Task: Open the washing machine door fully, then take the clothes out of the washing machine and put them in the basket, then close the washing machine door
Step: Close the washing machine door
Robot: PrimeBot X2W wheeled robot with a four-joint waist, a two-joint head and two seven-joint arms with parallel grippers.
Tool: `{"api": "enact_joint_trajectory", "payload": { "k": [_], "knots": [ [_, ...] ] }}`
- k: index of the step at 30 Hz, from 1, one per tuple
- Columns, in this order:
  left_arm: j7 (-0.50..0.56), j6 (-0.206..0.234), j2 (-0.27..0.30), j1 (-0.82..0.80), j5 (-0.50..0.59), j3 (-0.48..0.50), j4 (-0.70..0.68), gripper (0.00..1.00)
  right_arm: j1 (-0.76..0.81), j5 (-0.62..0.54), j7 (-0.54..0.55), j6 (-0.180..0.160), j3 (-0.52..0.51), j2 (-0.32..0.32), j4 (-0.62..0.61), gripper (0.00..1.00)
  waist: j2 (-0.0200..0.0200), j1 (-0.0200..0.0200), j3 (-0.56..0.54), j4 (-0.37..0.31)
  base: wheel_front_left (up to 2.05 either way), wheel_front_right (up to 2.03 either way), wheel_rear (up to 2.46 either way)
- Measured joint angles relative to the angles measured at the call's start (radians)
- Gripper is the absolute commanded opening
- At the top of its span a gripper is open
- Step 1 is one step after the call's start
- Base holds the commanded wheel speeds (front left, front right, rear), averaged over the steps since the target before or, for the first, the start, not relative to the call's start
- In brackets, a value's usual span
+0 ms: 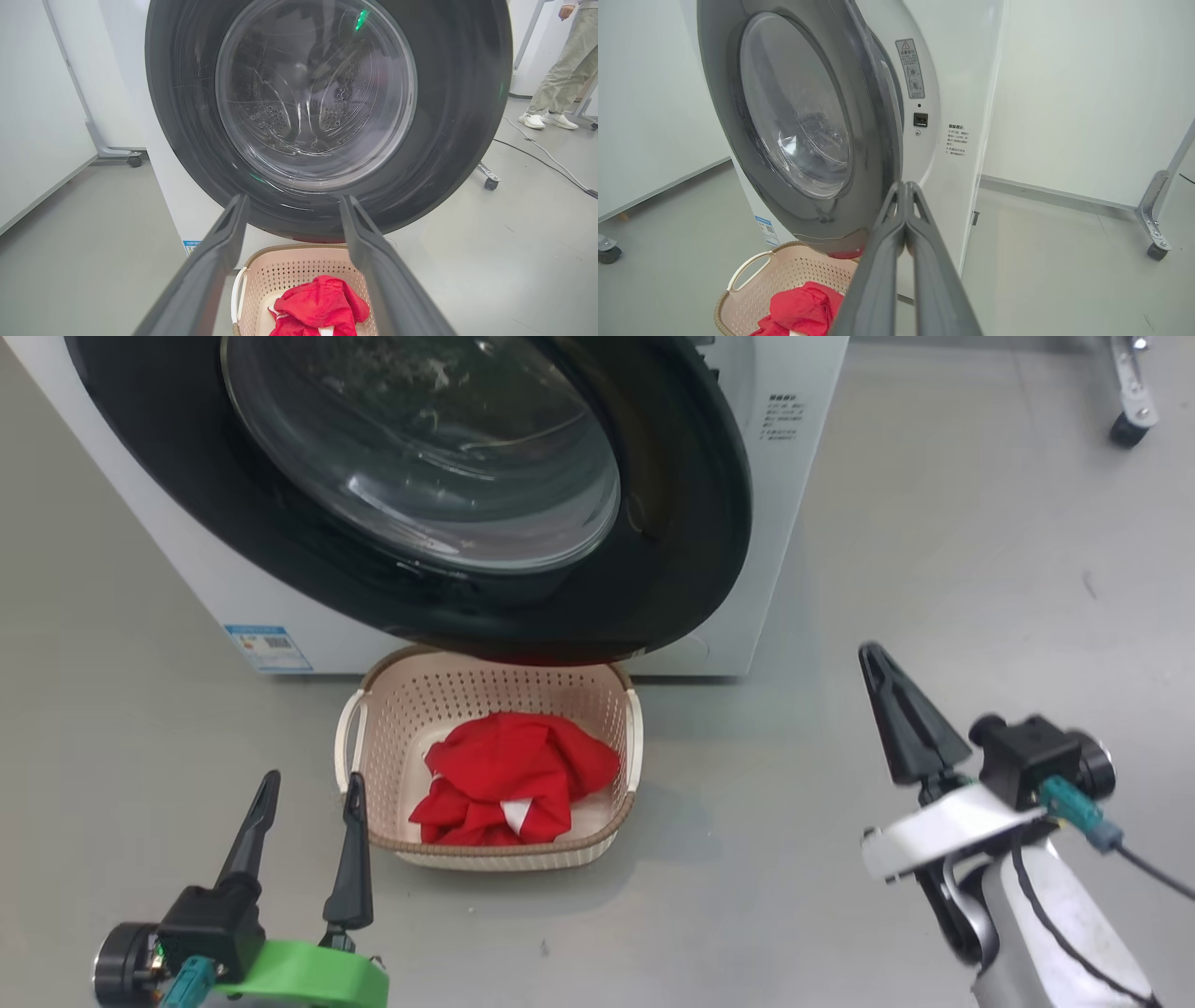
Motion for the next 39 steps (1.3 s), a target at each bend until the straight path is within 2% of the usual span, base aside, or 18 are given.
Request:
{"api": "enact_joint_trajectory", "payload": {
  "k": [20,39],
  "knots": [
    [-0.032,-0.018,-0.018,-0.170,0.000,-0.048,0.014,1.00,-0.414,0.008,0.048,0.001,0.144,-0.030,0.052,0.00,0.0000,0.0001,0.190,0.104,0.00,0.00,0.00],
    [-0.058,-0.026,-0.031,-0.220,0.000,-0.058,0.073,1.00,-0.552,0.084,0.018,0.009,0.149,-0.057,0.195,0.00,0.0000,0.0001,0.231,0.141,0.00,0.00,0.00]
  ]
}}
